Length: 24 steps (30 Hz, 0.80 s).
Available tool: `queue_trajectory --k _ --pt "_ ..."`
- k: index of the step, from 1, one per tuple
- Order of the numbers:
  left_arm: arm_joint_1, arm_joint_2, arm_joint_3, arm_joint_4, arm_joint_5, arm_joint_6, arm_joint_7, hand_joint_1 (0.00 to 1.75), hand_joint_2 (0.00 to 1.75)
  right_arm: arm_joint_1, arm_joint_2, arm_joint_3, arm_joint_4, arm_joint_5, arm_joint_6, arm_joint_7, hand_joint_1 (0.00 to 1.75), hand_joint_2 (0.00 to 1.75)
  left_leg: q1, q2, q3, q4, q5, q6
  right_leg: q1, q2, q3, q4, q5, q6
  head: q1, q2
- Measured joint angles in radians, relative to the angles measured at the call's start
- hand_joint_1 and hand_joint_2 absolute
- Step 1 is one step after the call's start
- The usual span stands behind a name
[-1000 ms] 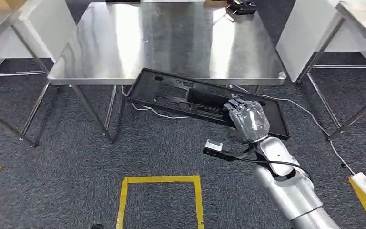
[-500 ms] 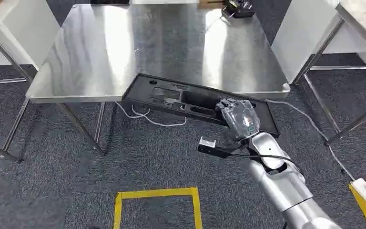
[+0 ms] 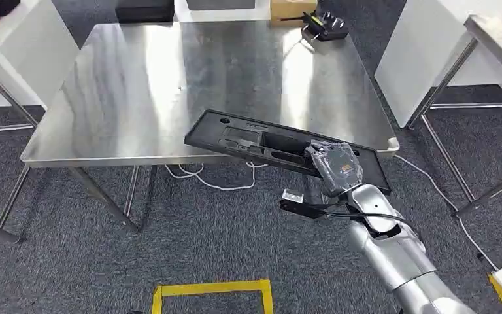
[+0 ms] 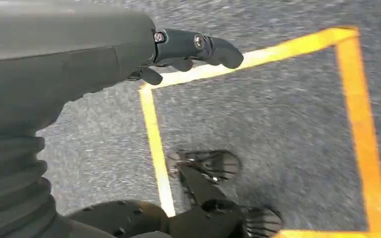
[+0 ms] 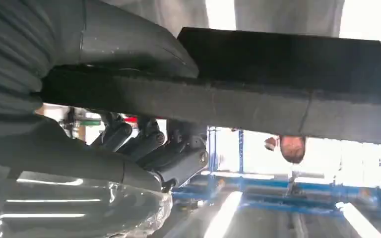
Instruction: Take the parts from the cabinet and place them on the table.
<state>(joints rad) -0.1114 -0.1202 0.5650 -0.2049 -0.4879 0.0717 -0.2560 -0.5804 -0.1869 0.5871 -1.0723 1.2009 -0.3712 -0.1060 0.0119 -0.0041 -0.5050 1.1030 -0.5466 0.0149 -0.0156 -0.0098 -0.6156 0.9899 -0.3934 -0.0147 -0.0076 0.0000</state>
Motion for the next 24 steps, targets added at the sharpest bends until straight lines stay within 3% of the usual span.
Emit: queue_trajectory --k 1,2,3,4,5,6,8,9,10,12,13,14,15,17,18,19,20,21,23,24 --pt "-0.002 0.000 0.000 0.000 0.000 0.000 0.000 0.00 1.75 -0.006 0.001 0.000 0.000 -0.001 0.000 0.000 1.71 1.75 0.001 0.000 -0.044 0.069 -0.024 -0.006 0.000 0.003 0.006 0.000 -0.006 -0.008 -0.002 0.000" --pt "-0.002 0.000 0.000 0.000 -0.001 0.000 0.000 0.00 1.75 -0.009 0.003 0.001 0.000 -0.001 0.001 -0.001 1.71 1.75 0.002 0.000 -0.092 0.134 -0.065 -0.013 0.002 0.006 0.011 0.000 -0.011 -0.014 -0.002 0.000" --pt "-0.001 0.000 0.001 0.000 -0.001 0.000 0.000 0.00 1.75 -0.009 0.004 0.002 0.002 -0.001 0.003 -0.001 1.71 1.75 0.004 0.000 -0.135 0.181 -0.099 -0.018 0.003 0.008 0.016 0.000 -0.018 -0.016 -0.003 0.000" --pt "0.000 0.000 0.002 0.000 -0.001 0.000 0.000 0.00 1.75 -0.009 0.005 0.005 0.005 -0.001 0.007 -0.001 1.71 1.75 0.006 0.000 -0.167 0.195 -0.102 -0.021 0.004 0.012 0.024 0.000 -0.024 -0.013 -0.003 0.000" --pt "0.000 0.000 0.003 0.000 -0.001 -0.001 0.000 0.00 1.75 -0.009 0.005 0.006 0.008 -0.002 0.009 -0.002 1.71 1.75 0.007 0.001 -0.175 0.167 -0.066 -0.020 0.004 0.015 0.033 0.000 -0.032 -0.011 -0.003 0.000" --pt "0.000 0.001 0.004 0.000 -0.001 -0.001 -0.001 0.00 1.75 -0.010 0.005 0.009 0.011 -0.002 0.010 -0.003 1.71 1.75 0.008 0.001 -0.163 0.104 -0.006 -0.019 0.004 0.017 0.045 0.001 -0.038 -0.008 -0.003 0.000" --pt "0.000 0.002 0.005 0.000 -0.001 -0.002 -0.002 0.00 1.75 -0.014 0.005 0.013 0.016 -0.005 0.014 -0.005 1.71 1.75 0.008 0.001 -0.110 -0.069 0.135 -0.009 0.004 0.017 0.070 0.000 -0.056 -0.001 -0.003 0.000" --pt "0.000 0.004 0.006 0.000 -0.001 -0.002 -0.002 0.00 1.75 -0.018 0.006 0.014 0.020 -0.007 0.015 -0.005 1.71 1.75 0.003 0.002 -0.108 -0.082 0.109 -0.005 0.008 0.020 0.082 0.002 -0.061 0.004 -0.002 0.000" --pt "-0.004 0.004 0.006 0.000 -0.002 -0.003 -0.003 0.00 1.75 -0.026 0.006 0.015 0.024 -0.012 0.018 -0.006 1.71 1.75 -0.002 -0.001 -0.109 -0.088 0.071 0.000 0.010 0.023 0.071 0.000 -0.065 0.010 -0.003 0.000" --pt "-0.003 0.004 0.006 0.000 -0.003 -0.002 -0.005 0.00 1.75 -0.040 0.008 0.018 0.036 -0.025 0.018 -0.013 1.71 1.75 -0.006 -0.001 -0.110 -0.088 0.093 0.015 0.012 0.023 0.069 0.000 -0.071 0.021 -0.005 0.000" --pt "-0.003 0.004 0.006 0.000 -0.003 -0.002 -0.006 0.00 1.75 -0.052 0.008 0.019 0.043 -0.034 0.017 -0.022 1.71 1.75 -0.002 -0.001 -0.095 -0.093 0.109 0.024 0.020 0.023 0.073 0.000 -0.075 0.028 -0.003 0.000" --pt "-0.003 0.003 0.007 0.000 -0.003 -0.002 -0.009 0.00 1.75 -0.063 0.006 0.020 0.055 -0.045 0.016 -0.023 1.71 1.75 0.007 0.003 -0.084 -0.101 0.115 0.028 0.017 0.020 0.061 0.021 -0.080 0.032 -0.003 0.000" --pt "-0.005 0.003 0.008 0.000 -0.003 -0.002 -0.010 0.00 1.75 -0.081 0.007 0.020 0.072 -0.053 0.014 -0.028 1.71 1.75 0.007 0.003 -0.080 -0.101 0.112 0.036 0.016 0.019 0.041 0.064 -0.096 0.029 0.001 0.000" --pt "-0.012 0.004 0.010 0.000 -0.003 -0.003 -0.011 0.00 1.75 -0.113 0.010 0.021 0.112 -0.066 0.011 -0.041 1.71 1.75 0.006 0.003 -0.075 -0.101 0.105 0.045 0.012 0.020 -0.058 0.227 -0.146 0.025 0.000 0.000" --pt "-0.012 0.004 0.011 0.000 -0.003 -0.003 -0.011 0.00 1.75 -0.122 0.011 0.023 0.131 -0.068 0.011 -0.044 1.71 1.75 0.006 0.001 -0.073 -0.101 0.099 0.046 0.011 0.019 -0.109 0.304 -0.165 0.027 0.002 0.000" --pt "-0.012 0.003 0.013 0.000 -0.003 -0.002 -0.011 0.00 1.75 -0.128 0.013 0.024 0.150 -0.068 0.011 -0.049 1.71 1.75 0.006 -0.001 -0.067 -0.101 0.093 0.045 0.007 0.019 -0.145 0.348 -0.166 0.034 0.002 0.000" --pt "-0.011 0.003 0.014 0.000 -0.003 -0.002 -0.008 0.00 1.75 -0.134 0.018 0.028 0.172 -0.068 0.011 -0.055 1.71 1.75 0.007 -0.004 -0.058 -0.100 0.085 0.042 0.003 0.019 -0.157 0.338 -0.145 0.045 0.002 0.000" --pt "-0.011 0.003 0.014 0.000 -0.003 0.000 -0.007 0.00 1.75 -0.144 0.025 0.032 0.194 -0.069 0.011 -0.058 1.71 1.75 0.008 -0.006 -0.047 -0.100 0.076 0.038 -0.001 0.018 -0.139 0.277 -0.103 0.060 0.003 0.000" --pt "-0.012 0.002 0.014 0.000 -0.003 0.003 -0.007 0.00 1.75 -0.171 0.034 0.037 0.228 -0.070 0.012 -0.062 1.71 1.75 0.010 -0.006 -0.021 -0.100 0.056 0.028 -0.010 0.010 -0.066 0.084 0.000 0.082 0.004 0.000" --pt "-0.012 0.002 0.015 0.000 -0.003 0.003 -0.007 0.00 1.75 -0.186 0.042 0.040 0.248 -0.070 0.013 -0.062 1.71 1.75 0.003 -0.006 -0.019 -0.100 0.046 0.020 -0.012 0.001 -0.043 0.017 0.025 0.082 0.007 0.000"
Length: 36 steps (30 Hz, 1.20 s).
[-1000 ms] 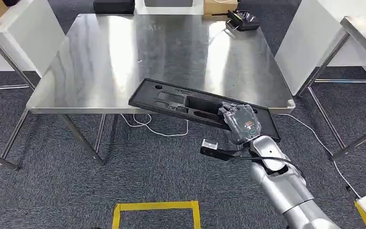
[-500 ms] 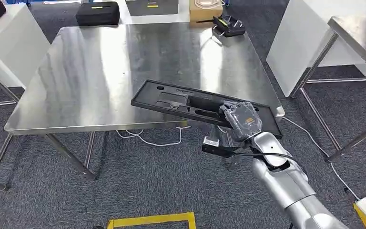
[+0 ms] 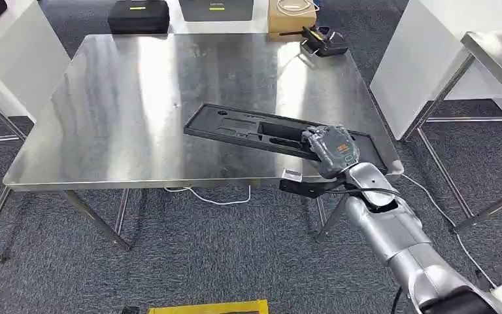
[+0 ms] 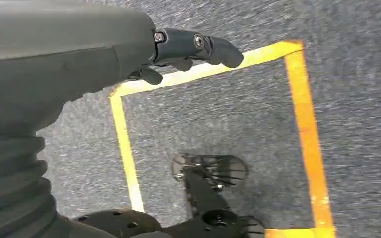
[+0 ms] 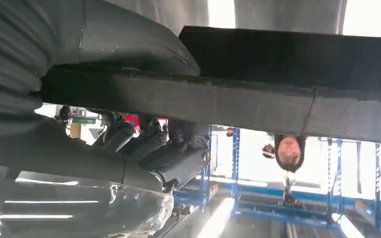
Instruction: Take the parts from the cabinet and place them on the table.
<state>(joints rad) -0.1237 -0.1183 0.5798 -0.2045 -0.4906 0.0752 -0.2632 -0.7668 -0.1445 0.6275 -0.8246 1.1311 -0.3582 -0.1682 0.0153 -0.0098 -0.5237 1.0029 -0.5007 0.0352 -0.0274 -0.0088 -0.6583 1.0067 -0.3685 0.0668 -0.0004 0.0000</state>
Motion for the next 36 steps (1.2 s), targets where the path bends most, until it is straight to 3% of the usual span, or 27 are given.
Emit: queue_trajectory --k 1,4,5,6,7,9,10,11,12,14,15,16,17,19,20,22,23,24,26,27,28,29,31,32,33,34,36 --pt "-0.004 0.000 0.000 0.000 0.002 0.000 0.000 0.00 1.75 -0.017 0.011 0.002 0.022 0.000 0.000 0.000 1.71 1.75 -0.006 0.000 0.006 0.000 -0.016 -0.008 0.009 0.003 0.015 -0.004 -0.009 -0.018 0.000 0.000" --pt "-0.007 0.000 0.001 0.000 0.004 0.001 -0.002 0.00 1.75 -0.044 0.023 0.005 0.063 0.000 -0.004 0.000 1.71 1.75 0.000 0.004 0.019 -0.010 -0.029 -0.026 0.015 0.005 0.015 -0.002 -0.027 -0.047 -0.008 0.000" --pt "-0.008 0.002 0.002 -0.003 0.004 0.003 -0.003 0.00 1.75 -0.051 0.029 0.005 0.073 -0.002 -0.006 0.000 1.71 1.75 0.009 0.003 0.024 -0.010 -0.036 -0.031 -0.003 0.008 0.030 -0.010 -0.031 -0.055 -0.008 0.000" --pt "-0.008 0.002 0.002 -0.003 0.004 0.006 -0.006 0.00 1.75 -0.062 0.029 0.004 0.085 -0.005 -0.011 0.003 1.71 1.75 0.007 0.006 0.011 0.033 -0.045 -0.036 0.000 0.009 0.043 -0.011 -0.040 -0.068 -0.013 0.000" --pt "-0.009 0.001 0.003 -0.003 0.004 0.008 -0.008 0.00 1.75 -0.074 0.036 0.004 0.105 -0.010 -0.019 0.004 1.71 1.75 0.008 0.006 -0.029 0.103 -0.070 -0.040 0.001 0.009 0.052 -0.011 -0.047 -0.078 -0.016 0.000" --pt "-0.008 0.000 0.007 -0.003 0.003 0.010 -0.009 0.00 1.75 -0.086 0.043 0.004 0.137 -0.015 -0.029 0.005 1.71 1.75 0.009 0.006 -0.145 0.272 -0.125 -0.047 0.005 0.011 0.071 -0.011 -0.069 -0.082 -0.016 0.000" --pt "-0.005 0.000 0.008 -0.003 0.003 0.011 -0.009 0.00 1.75 -0.085 0.044 0.004 0.150 -0.015 -0.031 0.004 1.71 1.75 0.009 0.006 -0.195 0.323 -0.121 -0.047 0.008 0.012 0.086 -0.011 -0.081 -0.082 -0.017 0.000" --pt "-0.003 0.000 0.008 -0.003 0.003 0.012 -0.009 0.00 1.75 -0.085 0.045 0.005 0.159 -0.015 -0.031 0.003 1.71 1.75 0.009 0.006 -0.218 0.325 -0.093 -0.046 0.009 0.013 0.099 -0.011 -0.092 -0.081 -0.016 0.000" --pt "-0.001 0.001 0.009 -0.003 0.003 0.013 -0.009 0.00 1.75 -0.085 0.046 0.005 0.174 -0.015 -0.031 0.003 1.71 1.75 0.009 0.006 -0.222 0.278 -0.029 -0.043 0.010 0.014 0.119 -0.011 -0.107 -0.079 -0.017 0.000" --pt "0.001 0.001 0.013 -0.003 0.005 0.018 -0.009 0.00 1.75 -0.088 0.053 0.005 0.187 -0.019 -0.031 0.000 1.71 1.75 0.008 0.007 -0.178 0.091 0.132 -0.032 0.010 0.017 0.162 -0.011 -0.140 -0.072 -0.016 0.000" --pt "0.004 0.001 0.019 -0.002 0.009 0.018 -0.009 0.00 1.75 -0.088 0.054 0.004 0.201 -0.026 -0.033 -0.004 1.71 1.75 0.005 0.004 -0.162 0.057 0.143 -0.024 0.008 0.016 0.167 -0.017 -0.152 -0.068 -0.013 0.000" --pt "0.003 0.000 0.022 -0.002 0.010 0.019 -0.010 0.00 1.75 -0.093 0.058 0.004 0.212 -0.031 -0.039 -0.011 1.71 1.75 -0.007 0.008 -0.144 0.056 0.128 -0.021 0.021 0.019 0.174 -0.022 -0.159 -0.058 -0.013 0.000" --pt "0.000 0.000 0.026 -0.002 0.017 0.021 -0.012 0.00 1.75 -0.094 0.059 0.002 0.216 -0.037 -0.042 -0.013 1.71 1.75 -0.008 0.011 -0.124 0.021 0.099 -0.010 0.016 0.020 0.183 -0.026 -0.164 -0.049 -0.017 0.000" --pt "-0.001 0.000 0.032 -0.002 0.026 0.022 -0.016 0.00 1.75 -0.092 0.061 0.001 0.224 -0.039 -0.048 -0.014 1.71 1.75 -0.011 0.009 -0.117 0.010 0.083 0.003 0.021 0.020 0.191 -0.013 -0.152 -0.028 -0.017 0.000" --pt "-0.001 -0.002 0.033 -0.004 0.028 0.021 -0.017 0.00 1.75 -0.090 0.061 0.000 0.225 -0.039 -0.049 -0.014 1.71 1.75 -0.007 0.005 -0.093 -0.001 0.080 0.011 0.026 0.019 0.181 0.012 -0.152 -0.023 -0.018 0.000" --pt "-0.001 -0.002 0.035 -0.004 0.029 0.021 -0.018 0.00 1.75 -0.089 0.062 0.000 0.232 -0.039 -0.059 -0.014 1.71 1.75 -0.005 0.005 -0.066 -0.008 0.063 0.025 0.020 0.017 0.102 0.137 -0.141 -0.028 -0.015 0.000" --pt "-0.003 -0.001 0.038 -0.004 0.029 0.021 -0.019 0.00 1.75 -0.088 0.064 0.000 0.235 -0.039 -0.061 -0.014 1.71 1.75 -0.005 0.004 -0.056 -0.008 0.051 0.028 0.017 0.017 0.044 0.214 -0.149 -0.026 -0.013 0.000" --pt "-0.004 -0.002 0.042 -0.004 0.029 0.021 -0.019 0.00 1.75 -0.085 0.064 0.000 0.239 -0.039 -0.061 -0.014 1.71 1.75 -0.004 0.002 -0.045 -0.008 0.039 0.029 0.015 0.017 -0.013 0.275 -0.182 -0.035 -0.013 0.000" --pt "-0.003 -0.002 0.045 -0.004 0.030 0.023 -0.020 0.00 1.75 -0.073 0.064 0.000 0.246 -0.036 -0.061 -0.011 1.71 1.75 -0.004 -0.006 -0.012 -0.008 0.011 0.027 0.015 0.017 -0.085 0.309 -0.232 -0.024 -0.012 0.000" --pt "-0.001 -0.003 0.048 -0.004 0.032 0.024 -0.020 0.00 1.75 -0.068 0.064 0.000 0.249 -0.035 -0.061 -0.010 1.71 1.75 -0.004 -0.009 0.010 -0.008 -0.006 0.024 0.014 0.016 -0.094 0.270 -0.231 -0.016 -0.012 0.000" --pt "0.000 -0.005 0.050 -0.004 0.034 0.024 -0.021 0.00 1.75 -0.067 0.063 0.000 0.250 -0.030 -0.061 -0.010 1.71 1.75 -0.002 -0.011 0.028 -0.008 -0.020 0.021 0.013 0.015 -0.091 0.218 -0.211 -0.012 -0.010 0.000" --pt "0.000 -0.005 0.051 -0.004 0.036 0.024 -0.021 0.00 1.75 -0.065 0.062 0.000 0.252 -0.028 -0.060 -0.010 1.71 1.75 -0.001 -0.011 0.051 -0.008 -0.038 0.017 0.012 0.010 -0.082 0.134 -0.152 -0.002 -0.010 0.000" --pt "0.003 -0.006 0.055 -0.002 0.038 0.024 -0.022 0.00 1.75 -0.057 0.061 0.000 0.260 -0.032 -0.052 -0.032 1.71 1.75 -0.005 -0.012 0.080 -0.005 -0.075 0.007 0.018 -0.003 -0.075 -0.004 0.032 0.024 -0.004 0.000" --pt "-0.001 -0.006 0.057 -0.002 0.038 0.027 -0.024 0.00 1.75 -0.055 0.065 0.001 0.260 -0.032 -0.040 -0.061 1.71 1.75 -0.006 -0.015 0.086 -0.018 -0.094 -0.002 0.022 -0.005 -0.050 0.004 0.028 -0.008 0.000 0.000" --pt "-0.003 -0.007 0.058 -0.003 0.038 0.030 -0.025 0.00 1.75 -0.055 0.072 0.001 0.258 -0.028 -0.037 -0.079 1.71 1.75 -0.005 -0.010 0.105 -0.034 -0.098 -0.008 0.036 0.004 -0.048 0.004 0.019 -0.026 -0.006 0.000" --pt "-0.005 -0.007 0.058 -0.004 0.037 0.032 -0.032 0.00 1.75 -0.056 0.078 0.002 0.258 -0.024 -0.037 -0.095 1.71 1.75 -0.007 -0.006 0.118 -0.017 -0.083 -0.014 0.021 0.004 -0.043 -0.004 0.013 -0.047 -0.002 0.000" --pt "-0.011 -0.007 0.058 -0.006 0.036 0.034 -0.065 0.00 1.75 -0.058 0.103 0.005 0.254 -0.023 -0.035 -0.105 1.71 1.75 -0.003 0.002 0.114 0.019 -0.081 -0.020 0.014 0.013 -0.002 -0.008 0.004 -0.068 -0.005 0.000"
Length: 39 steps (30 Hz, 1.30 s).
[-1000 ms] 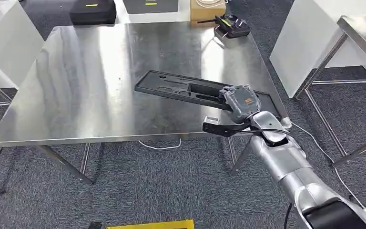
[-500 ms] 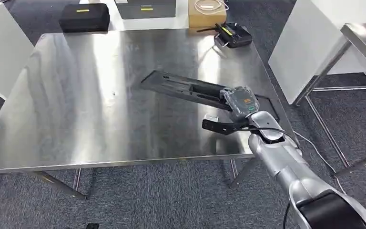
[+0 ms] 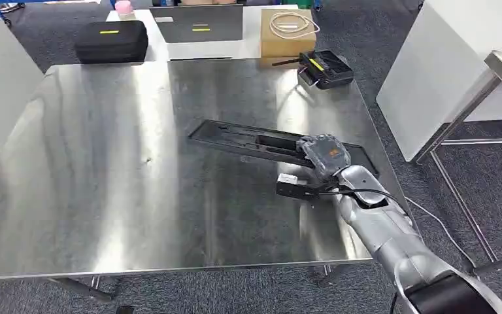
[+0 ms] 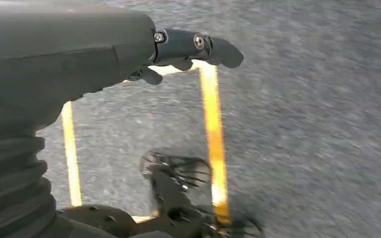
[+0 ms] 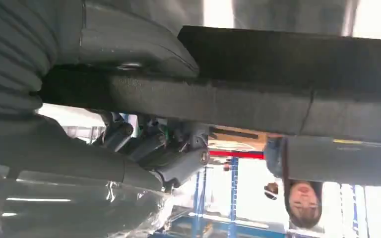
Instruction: Take the parts from the cabinet and place them on the table.
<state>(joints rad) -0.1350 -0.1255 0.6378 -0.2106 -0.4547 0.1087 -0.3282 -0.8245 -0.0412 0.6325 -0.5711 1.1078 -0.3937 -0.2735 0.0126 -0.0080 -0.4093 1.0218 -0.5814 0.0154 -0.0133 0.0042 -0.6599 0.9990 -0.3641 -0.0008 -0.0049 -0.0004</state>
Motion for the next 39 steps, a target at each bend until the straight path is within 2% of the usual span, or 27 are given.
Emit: queue_trajectory --k 1,2,3,4,5,6,7,8,9,10,11,12,13,14,17,19,27,28,29,30,32,33,34,35,36,38,39 --pt "-0.005 0.000 0.000 0.000 -0.005 0.011 -0.029 0.00 1.75 -0.002 0.018 0.004 -0.002 0.000 0.000 0.000 1.71 1.75 0.001 0.000 -0.038 0.072 0.020 -0.002 0.000 0.001 0.011 -0.001 -0.007 -0.008 -0.005 0.000" --pt "-0.010 -0.001 0.000 0.000 -0.013 0.040 -0.075 0.00 1.75 -0.003 0.028 0.010 -0.005 0.002 0.000 0.002 1.71 1.75 0.002 0.001 -0.096 0.155 0.019 -0.007 0.000 0.004 0.020 -0.002 -0.017 -0.020 -0.008 0.000" --pt "-0.013 -0.002 -0.001 -0.001 -0.023 0.078 -0.126 0.00 1.75 0.000 0.037 0.017 -0.007 0.006 -0.002 0.003 1.71 1.75 0.002 0.001 -0.149 0.213 -0.020 -0.012 0.000 0.006 0.031 -0.002 -0.030 -0.021 -0.008 0.000" --pt "-0.013 -0.005 -0.001 -0.001 -0.029 0.118 -0.171 0.00 1.75 0.008 0.045 0.025 -0.010 0.012 -0.002 0.004 1.71 1.75 0.002 0.001 -0.193 0.245 -0.081 -0.015 0.001 0.007 0.044 -0.002 -0.044 -0.021 -0.009 0.000" --pt "-0.013 -0.006 -0.001 -0.001 -0.032 0.147 -0.201 0.00 1.75 0.018 0.048 0.033 -0.011 0.017 -0.002 0.003 1.71 1.75 0.002 0.002 -0.228 0.248 -0.123 -0.017 0.001 0.008 0.059 -0.002 -0.058 -0.020 -0.008 0.000" --pt "-0.013 -0.006 -0.001 -0.001 -0.032 0.156 -0.209 0.00 1.75 0.025 0.051 0.041 -0.013 0.019 -0.002 0.001 1.71 1.75 0.002 0.003 -0.247 0.228 -0.124 -0.019 0.001 0.009 0.073 -0.002 -0.070 -0.018 -0.009 0.000" --pt "-0.012 -0.006 -0.001 -0.001 -0.032 0.166 -0.214 0.00 1.75 0.032 0.054 0.049 -0.013 0.021 -0.002 -0.001 0.00 0.00 0.003 0.005 -0.253 0.179 -0.087 -0.017 0.001 0.009 0.089 -0.002 -0.083 -0.016 -0.009 0.000" --pt "-0.011 -0.006 0.000 -0.001 -0.031 0.179 -0.222 0.00 1.75 0.036 0.057 0.055 -0.013 0.021 -0.002 -0.002 0.00 0.00 0.004 0.005 -0.249 0.104 -0.010 -0.011 0.001 0.010 0.105 -0.002 -0.095 -0.013 -0.009 0.000" --pt "-0.010 -0.006 0.000 -0.001 -0.026 0.183 -0.228 0.00 1.75 0.038 0.061 0.062 -0.013 0.021 -0.002 -0.004 0.00 0.00 0.004 0.005 -0.245 0.022 0.100 -0.005 0.001 0.010 0.119 -0.002 -0.107 -0.009 -0.009 0.000" --pt "-0.007 -0.006 0.000 0.000 -0.019 0.183 -0.228 0.00 1.75 0.039 0.061 0.069 -0.012 0.020 -0.003 -0.006 0.00 0.00 0.002 0.005 -0.247 0.001 0.182 0.001 0.003 0.012 0.130 -0.002 -0.115 -0.004 -0.006 0.000" --pt "-0.007 -0.006 0.001 0.000 -0.013 0.185 -0.227 0.00 1.75 0.040 0.064 0.075 -0.011 0.018 -0.004 -0.007 0.00 0.00 -0.006 0.007 -0.240 -0.006 0.163 0.005 0.006 0.015 0.129 -0.006 -0.120 0.005 -0.006 0.000" --pt "-0.007 -0.006 0.003 0.000 -0.005 0.188 -0.222 0.00 0.00 0.041 0.065 0.079 -0.011 0.016 -0.006 -0.007 0.00 0.00 -0.008 0.004 -0.232 -0.003 0.171 0.012 0.008 0.014 0.129 -0.005 -0.126 0.012 -0.007 0.000" --pt "-0.007 -0.009 0.007 0.000 -0.001 0.191 -0.209 0.00 0.00 0.043 0.064 0.082 -0.011 0.013 -0.009 -0.007 0.00 0.00 -0.004 0.004 -0.231 -0.009 0.177 0.008 0.012 0.014 0.130 0.001 -0.132 0.009 -0.007 0.000" --pt "-0.007 -0.011 0.010 0.000 0.000 0.194 -0.180 0.00 0.00 0.041 0.064 0.084 -0.012 0.008 -0.011 -0.007 0.00 0.00 -0.009 0.002 -0.231 -0.008 0.178 0.007 0.014 0.014 0.130 0.002 -0.127 0.014 -0.007 0.000" --pt "-0.010 -0.010 0.012 0.000 -0.012 0.177 -0.064 0.00 0.00 0.039 0.063 0.089 -0.011 -0.001 -0.012 -0.001 0.00 0.00 -0.016 -0.005 -0.230 -0.008 0.173 0.010 0.016 0.012 0.135 -0.005 -0.128 0.014 -0.005 0.000" --pt "-0.009 -0.008 0.016 0.000 -0.006 0.135 -0.044 0.00 0.00 0.038 0.062 0.092 -0.012 -0.007 -0.012 0.011 0.00 0.00 -0.019 -0.008 -0.231 -0.009 0.170 0.015 0.016 0.011 0.137 -0.019 -0.133 0.014 -0.006 0.000" --pt "-0.010 -0.006 0.015 0.000 -0.037 0.103 -0.014 0.00 0.00 0.036 0.040 0.096 -0.016 -0.026 -0.001 0.022 0.00 0.00 -0.036 -0.009 -0.229 -0.006 0.164 0.044 0.000 0.010 0.143 -0.031 -0.130 0.040 -0.006 0.000" --pt "-0.010 -0.006 0.015 0.000 -0.037 0.101 -0.014 0.00 0.00 0.036 0.037 0.096 -0.017 -0.026 0.001 0.023 0.00 0.00 -0.035 -0.007 -0.229 -0.008 0.171 0.053 0.000 0.010 0.145 -0.030 -0.126 0.048 -0.007 0.000" --pt "-0.011 -0.006 0.015 0.000 -0.037 0.100 -0.014 0.00 0.00 0.035 0.034 0.096 -0.019 -0.027 0.001 0.023 0.00 0.00 -0.025 -0.003 -0.225 -0.015 0.177 0.061 0.001 0.010 0.137 -0.024 -0.136 0.051 -0.006 0.000" --pt "-0.012 -0.006 0.014 0.000 -0.039 0.100 -0.013 0.00 0.00 0.034 0.029 0.096 -0.021 -0.028 0.000 0.024 0.00 0.00 -0.025 -0.001 -0.225 -0.015 0.178 0.064 0.001 0.008 0.127 0.009 -0.158 0.047 -0.004 0.000" --pt "-0.013 -0.005 0.014 0.000 -0.042 0.098 -0.011 0.00 0.00 0.034 0.024 0.096 -0.021 -0.032 0.000 0.024 0.00 0.00 -0.023 -0.001 -0.225 -0.015 0.178 0.065 0.000 0.006 0.051 0.173 -0.231 0.036 0.001 0.000" --pt "-0.013 -0.005 0.014 0.000 -0.042 0.090 -0.009 0.00 0.00 0.037 0.021 0.096 -0.021 -0.032 0.000 0.024 0.00 0.00 -0.024 0.000 -0.226 -0.015 0.179 0.066 0.000 0.006 0.008 0.262 -0.261 0.034 0.001 0.000" --pt "-0.012 -0.005 0.014 0.000 -0.042 0.085 -0.007 0.00 0.00 0.041 0.019 0.096 -0.021 -0.032 0.000 0.024 0.00 0.00 -0.025 0.000 -0.226 -0.015 0.180 0.067 0.001 0.006 -0.019 0.317 -0.271 0.038 0.001 0.000" --pt "-0.012 -0.005 0.014 0.000 -0.042 0.084 -0.006 0.00 0.00 0.044 0.017 0.096 -0.021 -0.033 0.000 0.024 0.00 0.00 -0.027 -0.001 -0.226 -0.015 0.181 0.068 0.002 0.006 -0.018 0.315 -0.260 0.043 0.000 0.000" --pt "-0.012 -0.005 0.014 0.000 -0.042 0.081 -0.005 0.00 0.00 0.044 0.015 0.096 -0.021 -0.033 0.000 0.024 0.00 0.00 -0.029 -0.001 -0.226 -0.015 0.183 0.068 0.004 0.006 0.009 0.262 -0.231 0.050 0.002 0.000" --pt "-0.012 -0.005 0.014 0.000 -0.042 0.080 -0.005 0.00 0.00 0.039 0.013 0.096 -0.021 -0.034 0.000 0.025 0.00 0.00 -0.030 -0.003 -0.226 -0.015 0.188 0.063 0.007 0.006 0.107 0.070 -0.159 0.053 0.001 0.000" --pt "-0.012 -0.005 0.014 0.000 -0.042 0.080 -0.005 0.00 0.00 0.035 0.012 0.096 -0.021 -0.034 0.000 0.026 0.00 0.00 -0.030 -0.002 -0.227 -0.015 0.191 0.060 0.011 0.006 0.148 -0.007 -0.145 0.044 0.002 0.000"
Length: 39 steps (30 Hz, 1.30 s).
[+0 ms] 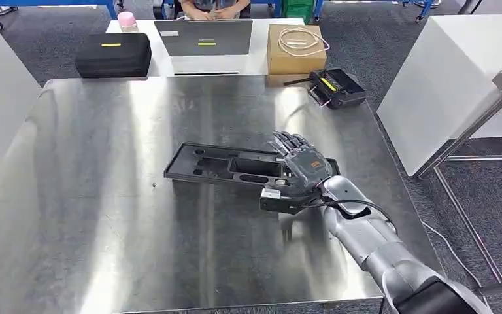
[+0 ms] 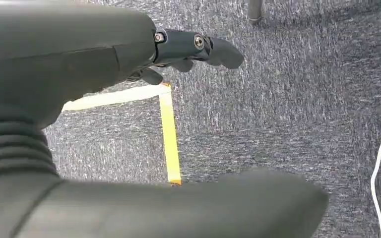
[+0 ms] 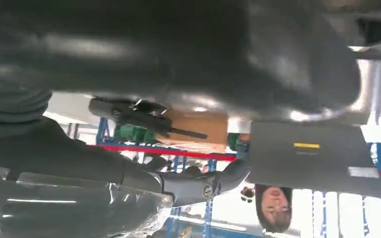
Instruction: Take the parts from the cabinet and place them on the table.
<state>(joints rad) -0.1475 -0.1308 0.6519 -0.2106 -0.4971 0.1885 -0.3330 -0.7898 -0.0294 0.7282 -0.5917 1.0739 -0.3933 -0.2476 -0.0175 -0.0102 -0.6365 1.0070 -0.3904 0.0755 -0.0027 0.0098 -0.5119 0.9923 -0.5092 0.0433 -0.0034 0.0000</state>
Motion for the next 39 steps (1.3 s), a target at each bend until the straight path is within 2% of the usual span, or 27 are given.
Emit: queue_trajectory --k 4,5,7,9,10,11,12,14,15,16,17,19,20,21,22,24,25,26,27,29,30,31,33,35,36,38,39 --pt "0.001 -0.001 0.000 0.000 0.000 -0.003 -0.001 0.00 0.00 -0.008 -0.002 -0.001 -0.002 -0.003 0.000 0.006 0.00 0.00 0.001 0.000 -0.005 -0.003 0.018 -0.027 0.009 0.001 -0.010 -0.007 0.028 -0.025 -0.002 0.000" --pt "0.001 0.002 0.000 0.000 0.000 -0.003 -0.001 0.00 0.00 -0.009 -0.002 -0.001 -0.002 -0.003 0.000 0.008 0.00 0.00 -0.001 -0.002 -0.013 0.000 0.018 -0.033 -0.011 0.000 -0.012 -0.018 0.041 -0.038 0.001 0.000" --pt "0.001 0.001 0.000 0.000 0.000 -0.002 -0.002 0.00 0.00 -0.013 0.000 0.000 -0.002 -0.002 0.000 0.015 0.00 0.00 0.010 0.001 -0.046 0.076 -0.079 -0.049 -0.013 -0.003 -0.027 -0.019 0.060 -0.060 -0.007 0.000" --pt "0.001 0.002 0.000 0.000 0.000 -0.002 -0.002 0.00 0.00 -0.012 0.000 -0.001 -0.002 -0.001 0.000 0.018 0.00 0.00 0.022 0.002 -0.095 0.233 -0.176 -0.065 -0.013 -0.006 -0.045 -0.018 0.073 -0.058 -0.006 0.000" --pt "0.001 0.002 0.000 0.000 0.000 -0.002 -0.002 0.00 0.00 -0.011 0.000 0.000 -0.002 0.000 0.000 0.021 0.00 0.00 0.027 0.003 -0.109 0.294 -0.197 -0.073 -0.013 -0.007 -0.053 -0.017 0.079 -0.057 -0.008 0.000" --pt "0.001 0.002 0.000 0.000 0.000 -0.002 -0.003 0.00 0.00 -0.008 0.000 0.000 -0.002 0.001 0.000 0.023 0.00 0.00 0.033 0.004 -0.105 0.313 -0.194 -0.079 -0.014 -0.009 -0.062 -0.015 0.084 -0.053 -0.007 0.000" --pt "0.001 0.002 0.000 0.000 0.001 -0.003 -0.003 0.00 0.00 -0.007 0.000 0.000 -0.002 0.003 0.000 0.025 0.00 0.00 0.039 0.006 -0.077 0.284 -0.172 -0.084 -0.016 -0.009 -0.070 -0.012 0.089 -0.050 -0.008 0.000" --pt "0.001 0.003 0.000 0.000 0.001 -0.003 -0.003 0.00 0.00 -0.007 0.000 0.000 -0.002 0.008 0.000 0.032 0.00 0.00 0.047 0.009 0.035 0.123 -0.110 -0.091 -0.022 -0.009 -0.084 -0.003 0.094 -0.041 -0.008 0.000" --pt "0.001 0.002 0.000 0.000 0.001 -0.003 -0.004 0.00 0.00 -0.008 0.000 0.000 -0.002 0.008 0.000 0.033 0.00 0.00 0.052 0.008 0.092 0.037 -0.103 -0.095 -0.020 -0.009 -0.088 0.006 0.095 -0.039 -0.009 0.000" --pt "-0.001 0.002 0.000 0.000 0.001 -0.003 -0.004 0.00 0.00 -0.010 -0.001 -0.002 -0.002 0.009 -0.001 0.035 0.00 0.00 0.045 0.002 0.106 0.016 -0.114 -0.091 -0.014 -0.009 -0.099 0.010 0.098 -0.033 -0.010 0.000" --pt "-0.001 0.002 0.000 0.000 0.001 -0.003 -0.004 0.00 0.00 -0.010 0.000 -0.002 -0.002 0.010 -0.001 0.037 0.00 0.00 0.044 -0.001 0.094 0.023 -0.104 -0.077 -0.013 -0.010 -0.099 0.011 0.103 -0.026 -0.004 0.000" --pt "-0.001 0.002 0.000 0.000 0.001 -0.003 -0.004 0.00 0.00 -0.011 0.000 -0.002 -0.002 0.011 -0.001 0.037 0.00 0.00 0.036 0.000 0.086 0.022 -0.100 -0.065 -0.010 -0.010 -0.102 0.006 0.117 -0.007 -0.003 0.000" --pt "-0.001 0.001 0.000 0.000 0.001 -0.005 -0.004 0.00 0.00 -0.010 -0.002 -0.002 0.000 0.012 -0.002 0.039 0.00 0.00 0.035 0.001 0.081 0.012 -0.088 -0.049 -0.005 -0.008 -0.106 0.005 0.124 0.004 -0.004 0.000" --pt "-0.003 0.000 0.000 0.000 0.003 -0.005 -0.004 0.00 0.00 -0.011 -0.006 -0.003 0.000 0.012 -0.002 0.040 0.00 0.00 0.039 0.009 0.074 0.007 -0.075 -0.035 -0.013 -0.009 -0.124 0.019 0.107 0.003 -0.007 0.000" --pt "-0.003 0.000 0.000 0.000 0.005 -0.005 -0.004 0.00 0.00 -0.011 -0.007 -0.003 0.001 0.013 -0.003 0.043 0.00 0.00 0.037 0.006 0.061 0.006 -0.066 -0.026 -0.011 -0.010 -0.146 0.061 0.061 -0.006 0.000 0.000" --pt "-0.003 0.001 0.001 0.000 0.005 -0.006 -0.004 0.00 0.00 -0.011 -0.007 -0.006 0.002 0.019 -0.005 0.055 0.00 0.00 0.033 0.009 0.036 0.006 -0.047 -0.017 -0.014 -0.009 -0.200 0.225 -0.035 -0.019 0.003 0.000" --pt "-0.003 0.001 0.001 0.000 0.005 -0.006 -0.004 0.00 0.00 -0.010 -0.007 -0.008 0.005 0.021 -0.008 0.064 0.00 0.00 0.031 0.009 0.023 0.007 -0.039 -0.015 -0.013 -0.009 -0.219 0.296 -0.062 -0.018 0.002 0.000" --pt "-0.003 0.000 0.001 0.000 0.006 -0.007 -0.004 0.00 0.00 -0.008 -0.009 -0.009 0.007 0.023 -0.012 0.073 0.00 0.00 0.028 0.009 0.011 0.007 -0.029 -0.015 -0.013 -0.009 -0.220 0.335 -0.066 -0.011 0.005 0.000" --pt "-0.003 0.000 0.001 0.000 0.006 -0.008 -0.004 0.00 0.00 -0.007 -0.010 -0.010 0.009 0.032 -0.015 0.089 0.00 0.00 0.027 0.009 0.000 0.007 -0.020 -0.015 -0.012 -0.009 -0.198 0.323 -0.050 -0.003 0.004 0.000" --pt "-0.002 0.000 0.001 0.000 0.008 -0.008 -0.004 0.00 0.00 -0.009 -0.010 -0.015 0.012 0.045 -0.020 0.115 0.00 0.00 0.020 0.007 -0.017 0.008 -0.003 -0.017 -0.004 -0.009 -0.098 0.190 0.001 0.005 0.004 0.000" --pt "-0.002 -0.001 0.001 0.000 0.008 -0.008 -0.005 0.00 0.00 -0.012 -0.011 -0.019 0.013 0.049 -0.022 0.127 0.00 0.00 0.019 0.006 -0.022 0.008 0.004 -0.018 0.005 -0.008 -0.031 0.089 0.015 -0.008 0.004 0.000" --pt "-0.001 -0.007 0.001 0.000 0.008 -0.008 -0.005 0.00 0.00 -0.017 -0.012 -0.028 0.014 0.050 -0.026 0.137 0.00 0.00 0.017 0.007 -0.029 0.008 0.011 -0.024 0.014 -0.010 0.023 0.001 -0.009 -0.029 0.000 0.000" --pt "-0.001 -0.007 0.001 0.000 0.008 -0.006 -0.005 0.00 0.00 -0.020 -0.013 -0.035 0.015 0.052 -0.034 0.143 0.00 0.00 0.028 0.010 -0.034 -0.003 0.034 -0.037 0.023 -0.008 0.026 -0.018 0.003 -0.026 -0.002 0.000" --pt "0.001 -0.010 0.001 0.001 0.008 -0.006 -0.004 0.00 0.00 -0.020 -0.016 -0.042 0.018 0.053 -0.034 0.146 0.00 0.00 0.034 0.010 -0.033 -0.035 0.066 -0.054 0.029 -0.009 0.021 -0.049 0.040 -0.034 -0.002 0.000" --pt "0.001 -0.007 0.001 0.000 0.008 -0.006 -0.005 0.00 0.00 -0.021 -0.017 -0.045 0.021 0.055 -0.034 0.148 0.00 0.00 0.034 0.008 -0.047 -0.028 0.047 -0.056 -0.006 -0.014 0.030 -0.087 0.062 -0.042 0.003 0.000" --pt "0.005 -0.010 0.001 0.001 0.008 -0.010 -0.004 0.00 0.00 -0.023 -0.016 -0.051 0.024 0.056 -0.034 0.154 0.00 0.00 0.032 0.005 -0.079 0.057 -0.042 -0.065 -0.007 -0.018 0.020 -0.096 0.080 -0.057 -0.008 0.000" --pt "0.005 -0.009 0.001 0.001 0.008 -0.011 -0.004 0.00 0.00 -0.023 -0.015 -0.052 0.025 0.057 -0.034 0.156 0.00 0.00 0.035 0.005 -0.101 0.133 -0.083 -0.073 -0.009 -0.019 0.014 -0.092 0.082 -0.054 -0.010 0.000"
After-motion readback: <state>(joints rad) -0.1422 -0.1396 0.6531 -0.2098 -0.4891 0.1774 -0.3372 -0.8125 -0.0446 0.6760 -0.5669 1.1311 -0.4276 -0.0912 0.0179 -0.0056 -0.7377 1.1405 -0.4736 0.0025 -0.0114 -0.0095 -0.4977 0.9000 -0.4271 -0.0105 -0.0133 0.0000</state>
